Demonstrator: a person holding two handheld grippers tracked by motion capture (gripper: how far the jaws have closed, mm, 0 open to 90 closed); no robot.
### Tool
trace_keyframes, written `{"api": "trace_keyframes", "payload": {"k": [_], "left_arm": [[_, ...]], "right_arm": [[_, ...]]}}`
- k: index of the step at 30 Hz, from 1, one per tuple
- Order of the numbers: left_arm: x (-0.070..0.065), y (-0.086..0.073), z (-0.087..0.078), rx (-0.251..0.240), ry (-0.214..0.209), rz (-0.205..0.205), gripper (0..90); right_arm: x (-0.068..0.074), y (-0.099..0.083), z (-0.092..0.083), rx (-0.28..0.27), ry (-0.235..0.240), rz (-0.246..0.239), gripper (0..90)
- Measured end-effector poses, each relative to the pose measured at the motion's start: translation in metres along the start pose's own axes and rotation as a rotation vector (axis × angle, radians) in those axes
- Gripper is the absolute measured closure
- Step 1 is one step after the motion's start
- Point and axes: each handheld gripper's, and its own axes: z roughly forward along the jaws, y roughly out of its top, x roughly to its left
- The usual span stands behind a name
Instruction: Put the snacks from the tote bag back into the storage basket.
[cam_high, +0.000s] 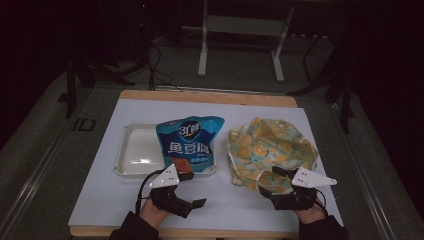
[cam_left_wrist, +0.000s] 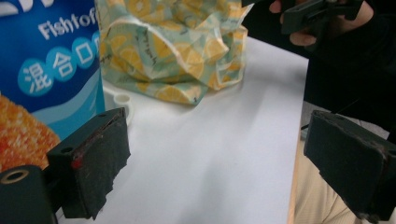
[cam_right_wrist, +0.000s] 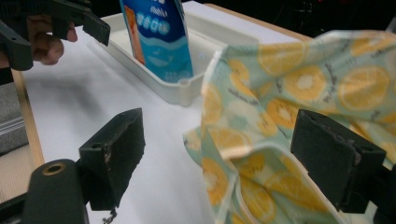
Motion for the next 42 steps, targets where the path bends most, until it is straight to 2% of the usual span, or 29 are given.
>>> {"api": "trace_keyframes", "payload": {"k": [5,9,12,15,18,21,25,36,42], "left_arm": [[0.001,-0.005,0.002,0.013,0.006,-0.007,7.6],[0.001,-0.008,0.003,0.020,-0.006,-0.016,7.6],[0.000,-0.010,0.003,0.026,-0.007,-0.018,7.6],[-0.002,-0.011,0.003,0.031,0.000,-0.010,7.6],[-0.003,-0.013,0.003,0.035,0.017,0.007,7.6],[-0.004,-0.015,0.004,0.050,0.037,0.025,7.6],[-0.003,-0.016,0.004,0.035,0.033,0.022,7.6],[-0.002,-0.019,0.004,0.015,0.024,0.015,7.6],[-0.001,-0.020,0.004,0.013,0.030,0.010,7.6]], "right_arm": [[-0.004,-0.012,-0.007,0.004,-0.027,0.017,17.2],[-0.007,-0.019,-0.013,-0.004,-0.077,0.021,17.2],[-0.011,-0.025,-0.019,-0.019,-0.107,0.048,17.1],[-0.013,-0.033,-0.024,-0.024,-0.143,0.068,16.5],[-0.017,-0.040,-0.027,-0.022,-0.177,0.066,16.1],[-0.022,-0.045,-0.030,-0.023,-0.188,0.084,16.1],[-0.026,-0.048,-0.032,-0.045,-0.198,0.100,16.1],[-0.023,-0.053,-0.026,-0.082,-0.184,0.058,16.4],[-0.022,-0.053,-0.023,-0.073,-0.184,0.034,16.4]]}}
